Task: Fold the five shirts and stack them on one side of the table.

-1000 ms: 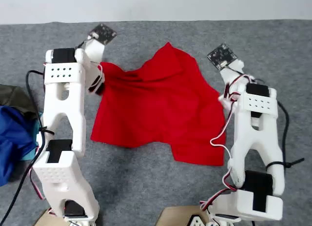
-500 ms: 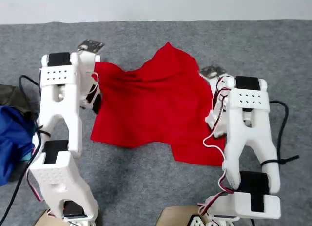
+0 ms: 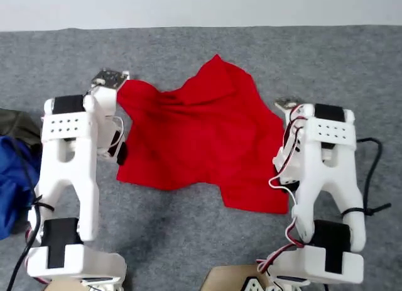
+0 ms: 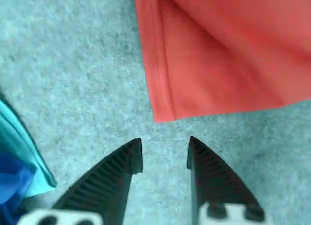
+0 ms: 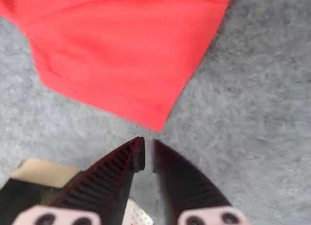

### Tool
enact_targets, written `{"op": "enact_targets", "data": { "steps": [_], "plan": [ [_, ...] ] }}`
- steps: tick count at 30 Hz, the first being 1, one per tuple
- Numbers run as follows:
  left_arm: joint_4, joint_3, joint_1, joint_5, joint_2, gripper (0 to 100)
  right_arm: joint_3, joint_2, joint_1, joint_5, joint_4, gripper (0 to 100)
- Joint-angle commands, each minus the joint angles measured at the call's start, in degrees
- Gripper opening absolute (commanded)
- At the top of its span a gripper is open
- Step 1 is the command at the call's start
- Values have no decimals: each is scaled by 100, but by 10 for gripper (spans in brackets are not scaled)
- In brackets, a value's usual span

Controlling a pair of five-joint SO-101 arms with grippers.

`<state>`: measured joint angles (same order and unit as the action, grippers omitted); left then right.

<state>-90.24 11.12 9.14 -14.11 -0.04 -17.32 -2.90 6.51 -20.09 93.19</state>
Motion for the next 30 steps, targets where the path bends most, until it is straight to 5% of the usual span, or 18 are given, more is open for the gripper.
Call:
{"op": "enact_targets", "data": {
  "steps": [1, 4, 16, 25, 30],
  "plan": [
    [316, 163, 35, 158, -299, 156, -316, -145, -171, 290, -356, 220],
    [642, 374, 35, 193, -299, 156, -651, -92, -330, 536, -725, 302],
    [888, 558, 26, 176, -299, 156, -1389, 4, -866, 941, -2132, 304],
    [1020, 558, 26, 176, -299, 156, -1020, 1701, -963, 958, -2299, 299],
    [1020, 558, 26, 176, -299, 156, -360, 2334, -963, 932, -1886, 145]
  ]
}}
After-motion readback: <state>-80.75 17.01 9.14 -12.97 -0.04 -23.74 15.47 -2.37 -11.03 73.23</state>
